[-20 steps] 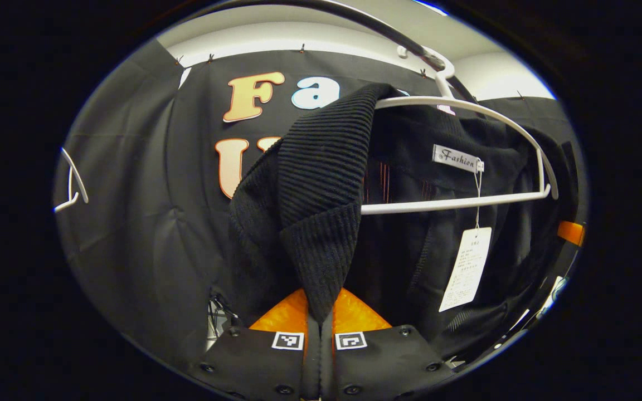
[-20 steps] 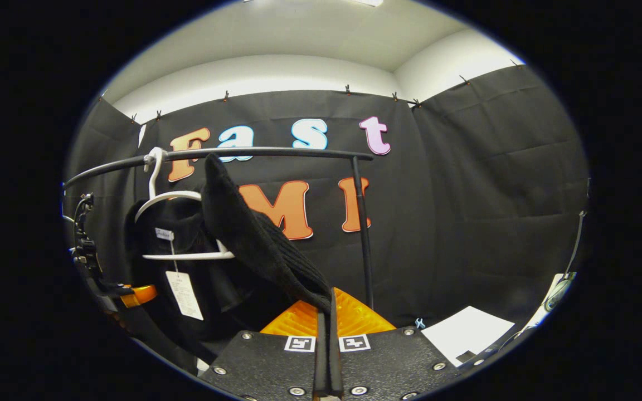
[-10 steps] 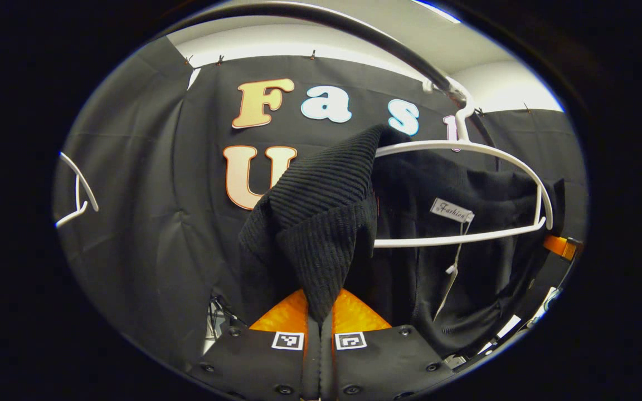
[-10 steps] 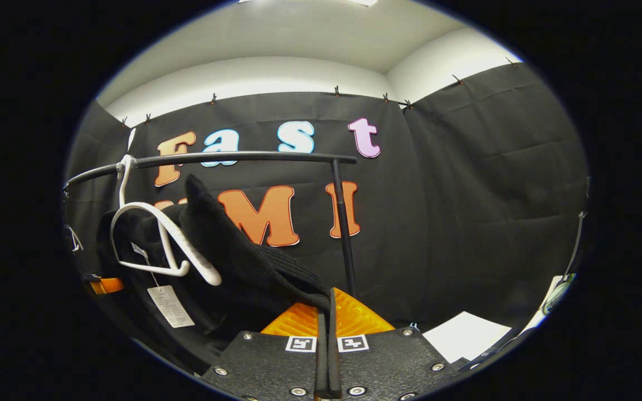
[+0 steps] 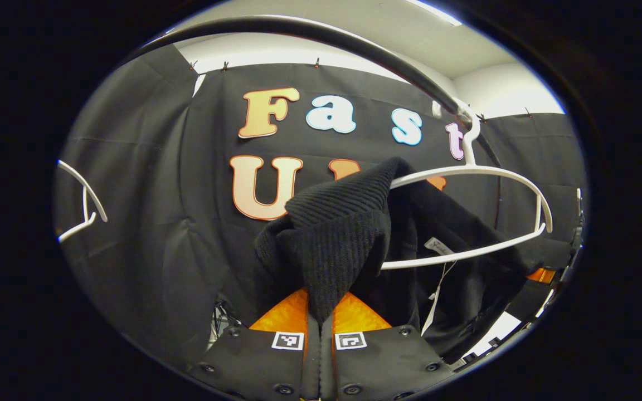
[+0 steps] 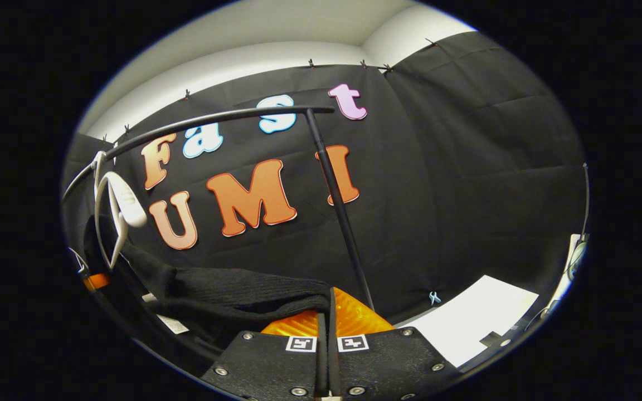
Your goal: Grasp the clothes on the hanger with both hands and then place them into the laundry hamper below.
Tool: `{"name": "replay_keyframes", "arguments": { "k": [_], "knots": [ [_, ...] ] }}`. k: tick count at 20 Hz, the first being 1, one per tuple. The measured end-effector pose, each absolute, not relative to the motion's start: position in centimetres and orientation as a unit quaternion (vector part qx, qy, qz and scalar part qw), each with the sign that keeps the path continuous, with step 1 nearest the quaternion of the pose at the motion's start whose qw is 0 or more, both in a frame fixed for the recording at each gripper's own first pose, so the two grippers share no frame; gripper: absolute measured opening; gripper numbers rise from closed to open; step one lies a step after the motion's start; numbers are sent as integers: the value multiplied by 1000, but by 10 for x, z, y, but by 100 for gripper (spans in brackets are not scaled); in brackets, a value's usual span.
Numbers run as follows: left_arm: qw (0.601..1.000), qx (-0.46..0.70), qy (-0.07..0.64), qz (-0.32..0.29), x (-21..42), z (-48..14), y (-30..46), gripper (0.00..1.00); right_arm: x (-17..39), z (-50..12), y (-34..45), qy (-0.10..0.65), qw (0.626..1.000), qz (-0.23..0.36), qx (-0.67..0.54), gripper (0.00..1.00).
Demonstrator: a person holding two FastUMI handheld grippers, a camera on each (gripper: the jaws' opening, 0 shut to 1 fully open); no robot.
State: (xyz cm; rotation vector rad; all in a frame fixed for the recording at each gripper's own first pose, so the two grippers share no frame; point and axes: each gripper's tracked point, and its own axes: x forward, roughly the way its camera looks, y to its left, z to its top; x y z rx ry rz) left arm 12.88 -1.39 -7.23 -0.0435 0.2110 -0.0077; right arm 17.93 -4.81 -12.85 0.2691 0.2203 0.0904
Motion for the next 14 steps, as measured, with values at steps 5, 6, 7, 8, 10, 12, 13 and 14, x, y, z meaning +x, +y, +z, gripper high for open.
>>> {"name": "replay_keyframes", "arguments": {
  "k": [5,6,7,8,10,12,13,14],
  "knots": [
    [995,-20,98,9,120,-64,2,7,189,-170,-38,137,979,50,144,0],
    [995,-19,97,9,118,-61,3,7,189,-177,-35,140,978,51,144,0],
    [995,-18,95,9,117,-59,3,7,188,-184,-32,145,978,51,143,0],
    [996,-16,93,9,117,-57,5,7,188,-191,-30,150,977,52,139,0],
    [996,-13,90,9,117,-55,10,7,184,-208,-20,162,975,55,140,0],
    [996,-13,88,9,116,-53,13,7,180,-221,-9,175,972,59,148,0],
    [996,-13,86,8,115,-52,15,7,177,-227,-4,182,970,61,152,0],
    [996,-13,84,9,114,-50,17,7,174,-233,0,189,968,62,154,0]
  ]
}}
